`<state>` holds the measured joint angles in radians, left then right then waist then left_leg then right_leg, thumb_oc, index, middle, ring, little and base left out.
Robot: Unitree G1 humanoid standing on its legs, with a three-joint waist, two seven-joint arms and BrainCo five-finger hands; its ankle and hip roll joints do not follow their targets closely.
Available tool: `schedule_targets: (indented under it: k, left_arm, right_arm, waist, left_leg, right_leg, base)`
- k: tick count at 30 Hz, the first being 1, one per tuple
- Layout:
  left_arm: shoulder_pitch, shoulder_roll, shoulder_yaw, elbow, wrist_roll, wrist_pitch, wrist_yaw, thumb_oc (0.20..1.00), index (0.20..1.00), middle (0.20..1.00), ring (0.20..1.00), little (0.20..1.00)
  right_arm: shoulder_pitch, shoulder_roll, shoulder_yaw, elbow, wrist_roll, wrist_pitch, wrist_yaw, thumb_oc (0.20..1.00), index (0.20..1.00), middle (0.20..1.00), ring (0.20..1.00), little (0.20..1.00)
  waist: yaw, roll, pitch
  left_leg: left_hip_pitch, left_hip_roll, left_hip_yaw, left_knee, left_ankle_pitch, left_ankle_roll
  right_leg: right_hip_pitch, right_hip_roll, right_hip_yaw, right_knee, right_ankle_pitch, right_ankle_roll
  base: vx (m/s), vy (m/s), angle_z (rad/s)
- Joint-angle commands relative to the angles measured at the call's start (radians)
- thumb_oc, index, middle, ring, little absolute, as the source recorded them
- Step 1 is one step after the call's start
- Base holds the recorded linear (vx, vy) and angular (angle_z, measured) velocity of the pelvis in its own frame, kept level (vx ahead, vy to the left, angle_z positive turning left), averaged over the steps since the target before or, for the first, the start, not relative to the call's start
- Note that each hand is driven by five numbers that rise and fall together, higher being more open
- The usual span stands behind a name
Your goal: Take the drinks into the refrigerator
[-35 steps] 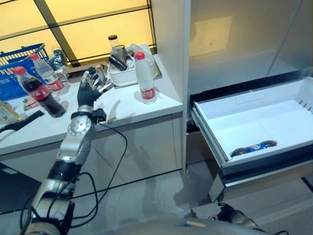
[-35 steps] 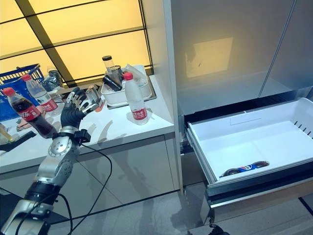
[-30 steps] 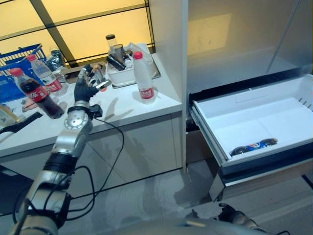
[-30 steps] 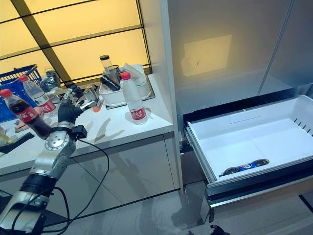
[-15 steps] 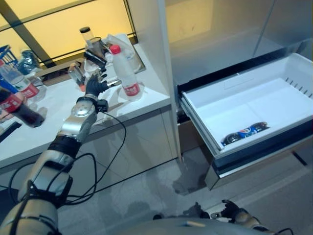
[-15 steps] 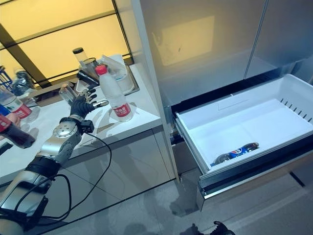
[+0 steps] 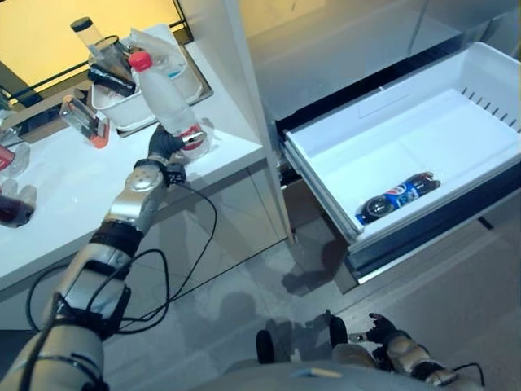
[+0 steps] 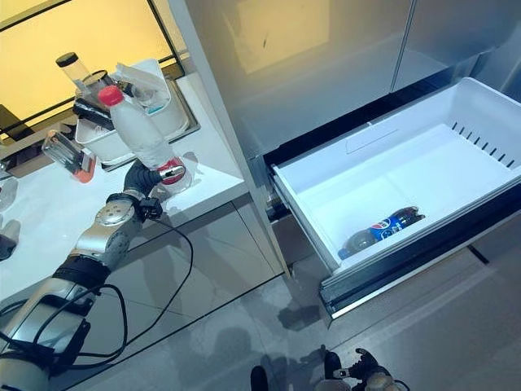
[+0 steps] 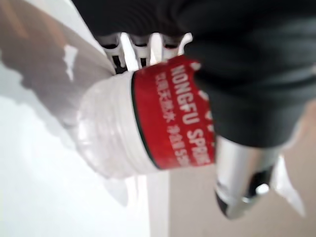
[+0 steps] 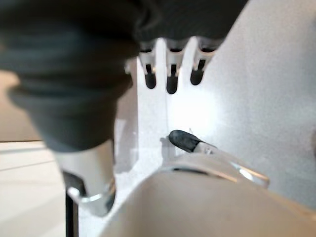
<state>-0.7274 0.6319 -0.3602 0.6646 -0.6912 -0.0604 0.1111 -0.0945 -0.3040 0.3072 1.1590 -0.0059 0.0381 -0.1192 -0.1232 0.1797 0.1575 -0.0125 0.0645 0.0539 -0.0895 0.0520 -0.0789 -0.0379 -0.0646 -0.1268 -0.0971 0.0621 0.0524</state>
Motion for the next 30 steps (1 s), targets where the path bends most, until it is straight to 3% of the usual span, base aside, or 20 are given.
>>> schedule_targets:
  k: [1,5,6,7,12,20,30]
  left_arm:
    - [-0.117,0.01,0.071,0.079,-0.012,-0.039,0.011,1.0,1.0,1.0,1.0,1.0]
    - [-0.153,-0.015,0.088,0.117,-0.009,-0.055,0.025,1.0,1.0,1.0,1.0,1.0]
    - [-0.178,-0.025,0.084,0.139,-0.005,-0.059,0.03,0.903,0.903,0.903,0.903,0.903]
    - [-0.195,-0.031,0.085,0.144,-0.009,-0.065,0.033,0.2,0.2,0.2,0.2,0.2]
    - [-0.244,-0.081,0.08,0.14,-0.009,-0.091,0.061,0.2,0.2,0.2,0.2,0.2]
    - [-0.191,-0.104,0.091,0.069,0.027,-0.093,0.073,0.2,0.2,0.2,0.2,0.2]
    - [0.095,-0.087,0.194,-0.201,0.104,-0.119,0.072,0.2,0.2,0.2,0.2,0.2]
  right_arm:
    - [0.005,-0.019,-0.024,0.058,0.034,-0.038,0.01,1.0,1.0,1.0,1.0,1.0]
    - [-0.028,-0.041,-0.045,0.082,0.048,-0.043,0.007,1.0,1.0,1.0,1.0,1.0]
    - [-0.037,-0.044,-0.047,0.086,0.054,-0.044,0.007,1.0,1.0,1.0,1.0,1.0]
    - [-0.039,-0.047,-0.05,0.087,0.057,-0.045,0.006,1.0,1.0,1.0,1.0,1.0]
    - [-0.053,-0.055,-0.06,0.091,0.067,-0.05,-0.008,1.0,1.0,1.0,1.0,1.0]
    - [-0.021,-0.045,-0.062,0.043,0.059,-0.063,-0.01,1.0,1.0,1.0,1.0,1.0]
    - [0.004,-0.014,-0.091,-0.002,0.059,-0.073,-0.001,1.0,1.0,1.0,1.0,1.0]
  waist:
    - [-0.035,-0.052,0.03]
    - [-0.047,-0.05,0.055]
    - [-0.054,-0.049,0.062]
    - [-0.058,-0.048,0.065]
    - [-0.078,-0.042,0.085]
    - [-0.065,-0.051,0.082]
    - [-0.02,-0.079,0.072]
  left_leg:
    - [0.007,-0.073,0.03,0.002,-0.061,0.043]
    - [-0.021,-0.075,0.037,0.002,-0.053,0.04]
    - [-0.029,-0.075,0.041,0.002,-0.05,0.04]
    - [-0.034,-0.076,0.045,0.002,-0.049,0.039]
    - [-0.063,-0.08,0.064,0.002,-0.041,0.04]
    - [-0.056,-0.077,0.052,0.002,-0.041,0.039]
    - [-0.034,-0.075,0.025,0.002,-0.048,0.041]
  right_leg:
    - [-0.016,-0.027,0.026,0.01,-0.02,0.059]
    - [-0.05,-0.028,0.037,0.01,-0.01,0.059]
    - [-0.06,-0.029,0.041,0.01,-0.005,0.06]
    - [-0.068,-0.03,0.045,0.01,-0.002,0.061]
    - [-0.109,-0.032,0.07,0.01,0.013,0.062]
    - [-0.092,-0.029,0.063,0.01,0.002,0.057]
    - [-0.056,-0.023,0.04,0.01,-0.011,0.052]
  base:
    - [-0.03,0.009,-0.07]
    - [-0.05,0.018,-0.09]
    - [-0.04,0.023,-0.06]
    - [-0.03,0.017,-0.04]
    - [-0.03,0.029,-0.12]
    - [0.0,-0.013,-0.07]
    - [0.0,-0.014,0.03]
